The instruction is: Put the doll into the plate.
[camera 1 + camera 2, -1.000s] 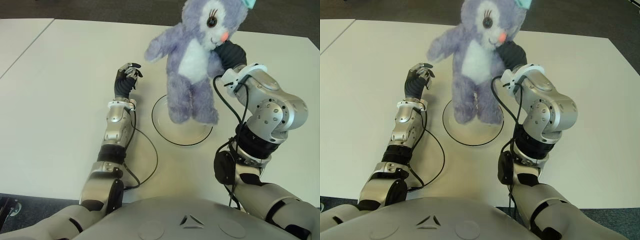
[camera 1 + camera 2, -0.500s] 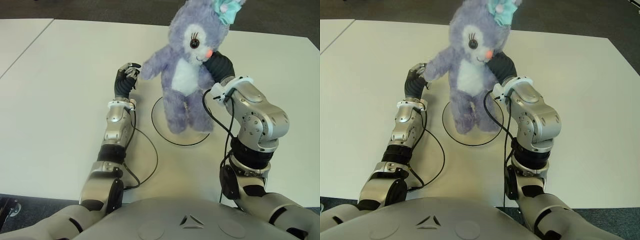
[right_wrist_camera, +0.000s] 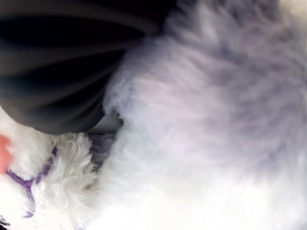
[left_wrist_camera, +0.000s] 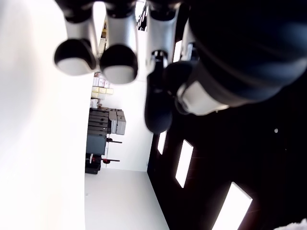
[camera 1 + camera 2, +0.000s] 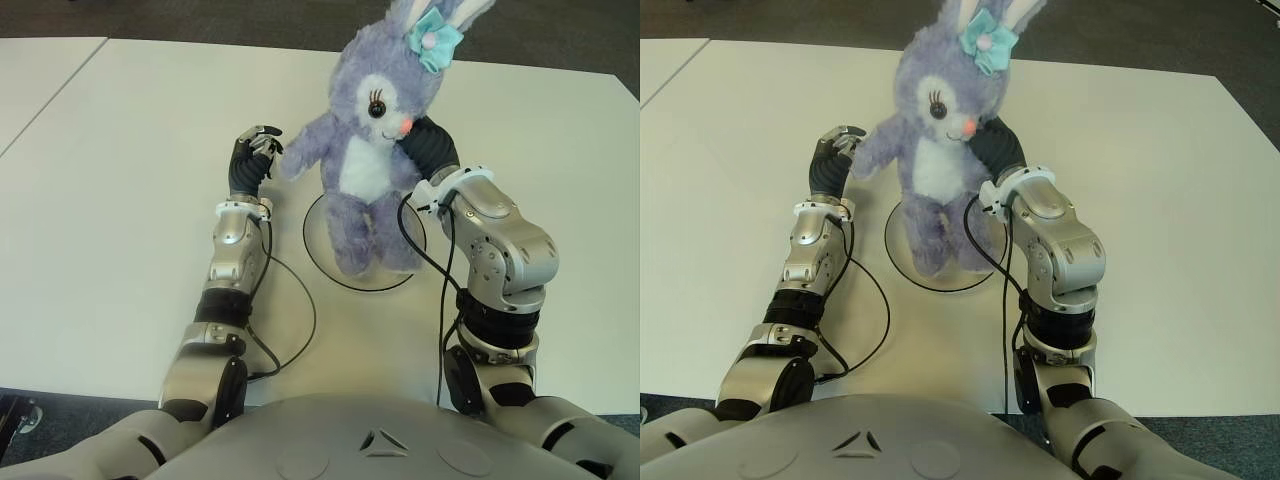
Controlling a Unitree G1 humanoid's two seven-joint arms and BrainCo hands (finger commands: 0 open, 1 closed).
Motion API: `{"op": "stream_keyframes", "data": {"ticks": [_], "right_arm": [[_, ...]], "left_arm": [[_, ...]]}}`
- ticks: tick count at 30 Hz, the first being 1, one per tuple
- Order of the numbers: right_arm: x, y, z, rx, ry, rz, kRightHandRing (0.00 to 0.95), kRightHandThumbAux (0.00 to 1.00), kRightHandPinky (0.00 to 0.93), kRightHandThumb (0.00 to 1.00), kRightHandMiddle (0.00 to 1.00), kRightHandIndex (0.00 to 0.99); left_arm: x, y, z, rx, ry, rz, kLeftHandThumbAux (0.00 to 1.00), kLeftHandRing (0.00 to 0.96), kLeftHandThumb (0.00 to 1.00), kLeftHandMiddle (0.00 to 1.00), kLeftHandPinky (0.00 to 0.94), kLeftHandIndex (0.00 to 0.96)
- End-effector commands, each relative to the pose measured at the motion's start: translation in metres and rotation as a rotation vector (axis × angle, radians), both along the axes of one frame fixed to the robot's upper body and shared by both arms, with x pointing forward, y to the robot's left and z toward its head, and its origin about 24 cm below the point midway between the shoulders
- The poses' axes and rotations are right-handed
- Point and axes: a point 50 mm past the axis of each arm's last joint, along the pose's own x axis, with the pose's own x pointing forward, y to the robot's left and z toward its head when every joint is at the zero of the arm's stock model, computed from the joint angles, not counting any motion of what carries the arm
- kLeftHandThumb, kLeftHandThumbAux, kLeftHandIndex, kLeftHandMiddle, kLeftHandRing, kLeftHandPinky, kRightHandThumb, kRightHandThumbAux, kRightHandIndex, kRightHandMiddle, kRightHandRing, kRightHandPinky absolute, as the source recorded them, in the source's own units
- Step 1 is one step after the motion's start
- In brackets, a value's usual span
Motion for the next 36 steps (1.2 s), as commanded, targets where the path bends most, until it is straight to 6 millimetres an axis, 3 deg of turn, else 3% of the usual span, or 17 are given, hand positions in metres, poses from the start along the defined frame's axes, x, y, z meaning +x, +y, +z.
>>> {"op": "stream_keyframes", "data": {"ticks": [1,36], "right_arm": [[0.000,-0.001,-0.005,-0.013,-0.013,0.007,0.874,0.626,0.890,0.969,0.498,0.828],[0.004,-0.015,-0.043,0.040,-0.029,-0.045,0.878,0.625,0.890,0.971,0.498,0.849]], "left_arm": [[-0.025,0.002,-0.044,-0.033,0.170,0.015,0.705,0.889,0.710,0.886,0.870,0.442],[-0.029,0.002,-0.044,-0.045,0.177,0.012,0.705,0.887,0.710,0.883,0.869,0.442]]}}
